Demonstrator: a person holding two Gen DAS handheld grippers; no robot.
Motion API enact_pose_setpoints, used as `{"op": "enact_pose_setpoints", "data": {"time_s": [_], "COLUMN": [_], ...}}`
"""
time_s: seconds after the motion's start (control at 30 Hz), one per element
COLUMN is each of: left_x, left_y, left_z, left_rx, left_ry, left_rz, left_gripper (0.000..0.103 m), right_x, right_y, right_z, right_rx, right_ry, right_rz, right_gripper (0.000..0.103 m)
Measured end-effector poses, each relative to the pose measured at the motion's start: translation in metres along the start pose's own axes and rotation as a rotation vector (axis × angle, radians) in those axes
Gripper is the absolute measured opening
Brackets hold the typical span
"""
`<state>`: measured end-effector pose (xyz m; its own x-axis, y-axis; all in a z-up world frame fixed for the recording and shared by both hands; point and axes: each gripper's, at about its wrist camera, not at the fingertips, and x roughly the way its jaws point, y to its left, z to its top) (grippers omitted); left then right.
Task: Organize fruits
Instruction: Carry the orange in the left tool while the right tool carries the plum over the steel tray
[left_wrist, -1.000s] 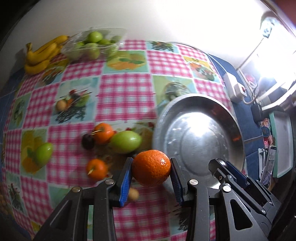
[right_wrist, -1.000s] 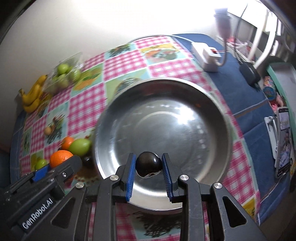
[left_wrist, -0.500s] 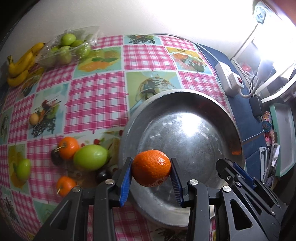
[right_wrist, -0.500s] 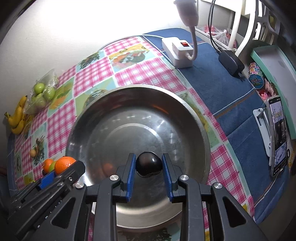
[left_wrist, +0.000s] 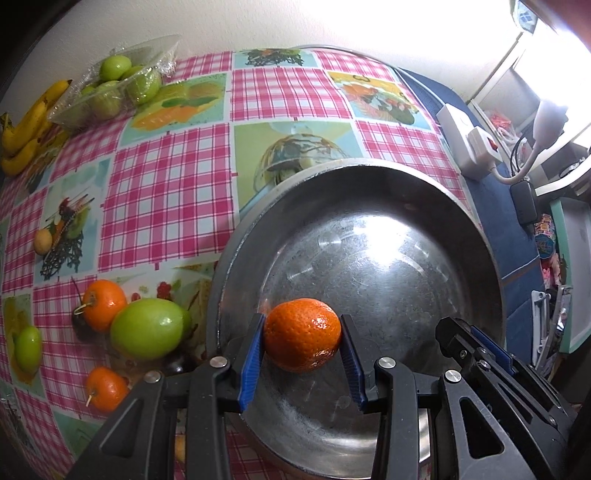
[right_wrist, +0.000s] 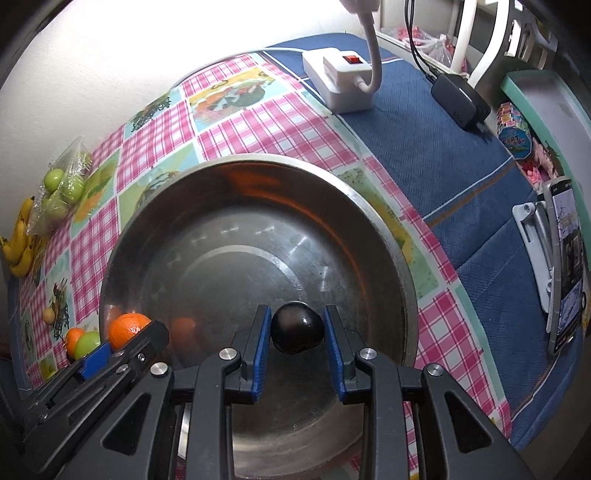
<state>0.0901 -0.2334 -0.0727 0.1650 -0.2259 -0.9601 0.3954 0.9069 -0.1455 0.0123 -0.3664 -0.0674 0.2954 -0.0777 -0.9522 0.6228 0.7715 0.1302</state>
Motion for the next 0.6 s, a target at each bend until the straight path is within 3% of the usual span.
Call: {"op": "enact_pose_setpoints", "data": {"time_s": [0.6], "left_x": [0.012], "left_y": [0.001], "left_z": [0.002], "left_rx": [-0.020], "left_ry": [0.023], "left_rz": [0.009], "left_gripper": [0.043], "right_x": [0.008], "right_y": [0.006], "right_z": [0.002], "right_rx": [-0.008], "right_ry": [0.027], "right_rz": [-0.030], "right_gripper": [0.030]}}
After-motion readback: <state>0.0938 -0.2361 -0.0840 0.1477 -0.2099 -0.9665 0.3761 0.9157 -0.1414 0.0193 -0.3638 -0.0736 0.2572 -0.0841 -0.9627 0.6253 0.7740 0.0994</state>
